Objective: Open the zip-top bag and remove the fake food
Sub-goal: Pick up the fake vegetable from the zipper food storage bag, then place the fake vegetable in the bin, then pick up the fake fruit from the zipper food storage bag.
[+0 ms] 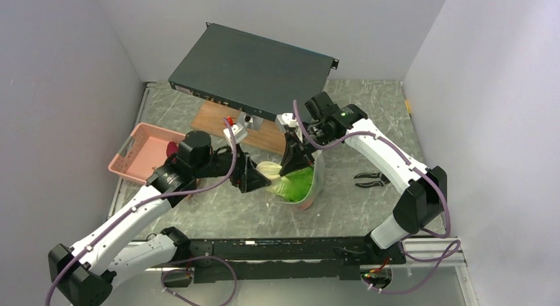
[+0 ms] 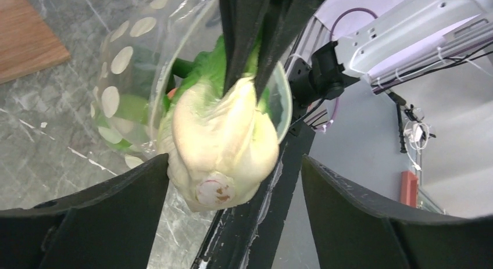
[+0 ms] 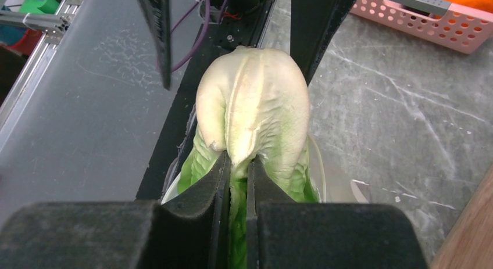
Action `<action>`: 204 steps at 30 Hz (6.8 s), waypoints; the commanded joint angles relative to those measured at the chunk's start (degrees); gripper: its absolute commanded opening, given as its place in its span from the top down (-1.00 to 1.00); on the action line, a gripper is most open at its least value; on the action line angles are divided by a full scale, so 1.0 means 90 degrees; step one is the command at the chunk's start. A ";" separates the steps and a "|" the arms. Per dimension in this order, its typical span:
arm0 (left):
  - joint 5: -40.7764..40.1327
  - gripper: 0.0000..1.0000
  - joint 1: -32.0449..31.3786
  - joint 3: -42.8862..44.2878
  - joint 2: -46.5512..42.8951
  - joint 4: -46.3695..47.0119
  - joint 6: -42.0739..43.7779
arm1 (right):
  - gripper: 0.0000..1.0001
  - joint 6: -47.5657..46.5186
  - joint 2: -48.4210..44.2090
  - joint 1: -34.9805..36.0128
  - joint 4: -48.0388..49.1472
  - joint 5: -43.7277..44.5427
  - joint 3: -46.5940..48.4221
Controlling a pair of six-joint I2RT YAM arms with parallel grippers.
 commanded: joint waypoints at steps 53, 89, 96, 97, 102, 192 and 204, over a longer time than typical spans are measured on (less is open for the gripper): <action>-0.3933 1.00 0.0313 0.3559 -0.0995 -0.4456 0.2931 | -0.75 0.0250 -0.0063 -0.0511 0.0099 -0.0460 0.0661; -0.9841 1.00 0.3156 0.0957 0.1492 -0.0699 0.3837 | -0.83 -0.0305 -0.0201 -0.0516 -0.0203 -0.0507 0.0346; -0.9414 1.00 0.3524 0.0938 0.2140 -0.0699 0.3365 | -0.83 -0.0358 -0.0183 -0.0517 -0.0228 -0.0486 0.0351; -0.9388 0.92 0.3549 0.0950 0.2206 -0.0769 0.3226 | -0.84 -0.0368 -0.0183 -0.0517 -0.0238 -0.0471 0.0353; -0.9330 0.24 0.3631 0.0989 0.2440 -0.1094 0.2738 | -0.84 -0.0415 -0.0168 -0.0517 -0.0273 -0.0437 0.0347; -0.2866 -0.08 -0.1814 0.0790 0.2483 0.0591 0.0810 | -0.49 -0.0730 -0.0751 -0.0898 -0.0557 0.1058 -0.0123; -0.2650 -0.26 -0.1939 0.0499 0.2907 0.0785 0.0686 | -0.50 -0.0761 -0.0766 -0.0905 -0.0559 0.1028 -0.0180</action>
